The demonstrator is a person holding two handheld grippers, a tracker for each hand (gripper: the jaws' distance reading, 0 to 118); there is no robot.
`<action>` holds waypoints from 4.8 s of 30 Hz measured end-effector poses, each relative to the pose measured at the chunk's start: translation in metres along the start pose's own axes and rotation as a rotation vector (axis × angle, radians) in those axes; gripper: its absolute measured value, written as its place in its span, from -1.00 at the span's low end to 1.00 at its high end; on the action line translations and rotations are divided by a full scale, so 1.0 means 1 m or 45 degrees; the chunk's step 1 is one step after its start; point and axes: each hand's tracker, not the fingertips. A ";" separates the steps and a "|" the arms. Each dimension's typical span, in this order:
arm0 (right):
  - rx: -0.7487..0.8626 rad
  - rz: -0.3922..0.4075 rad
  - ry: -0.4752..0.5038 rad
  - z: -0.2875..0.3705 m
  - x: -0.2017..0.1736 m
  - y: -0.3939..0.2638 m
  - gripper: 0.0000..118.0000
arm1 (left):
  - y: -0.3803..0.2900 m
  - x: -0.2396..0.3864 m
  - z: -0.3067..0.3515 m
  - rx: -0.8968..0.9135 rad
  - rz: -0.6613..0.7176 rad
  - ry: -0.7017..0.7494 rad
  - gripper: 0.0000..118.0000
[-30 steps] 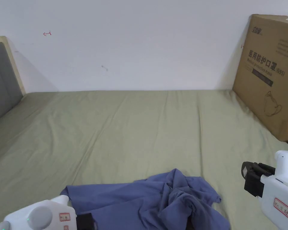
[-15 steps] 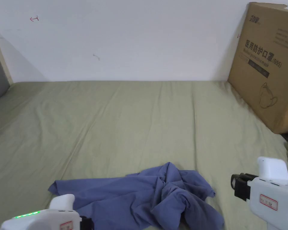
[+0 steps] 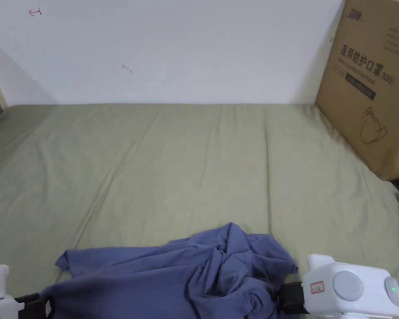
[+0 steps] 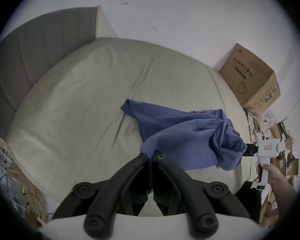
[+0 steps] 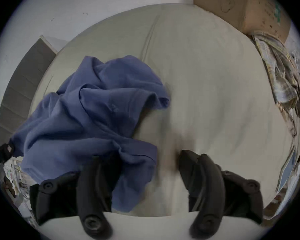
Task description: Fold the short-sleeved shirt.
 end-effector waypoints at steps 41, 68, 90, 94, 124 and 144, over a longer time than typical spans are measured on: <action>1.197 0.209 -0.091 0.421 -0.020 0.293 -0.90 | 0.391 0.104 0.174 0.871 -0.359 0.094 -0.96; 0.256 0.040 -0.121 -0.029 0.103 0.219 -0.90 | 0.220 0.033 -0.246 -0.151 -0.173 0.144 -0.96; -0.017 -0.018 0.023 0.081 0.148 -0.054 -0.90 | -0.003 -0.061 -0.051 -0.349 -0.238 -0.044 -0.96; 0.001 -0.068 -0.026 0.078 0.142 -0.052 -0.60 | -0.003 -0.054 -0.044 -0.322 -0.173 -0.049 -0.56; 0.639 0.114 -0.001 0.123 -0.017 0.081 -0.96 | 0.155 0.076 -0.082 0.091 -0.313 -0.082 -0.99; 0.431 -0.024 -0.026 0.059 0.041 0.115 -0.96 | 0.251 0.013 -0.336 -0.362 -0.412 0.072 0.82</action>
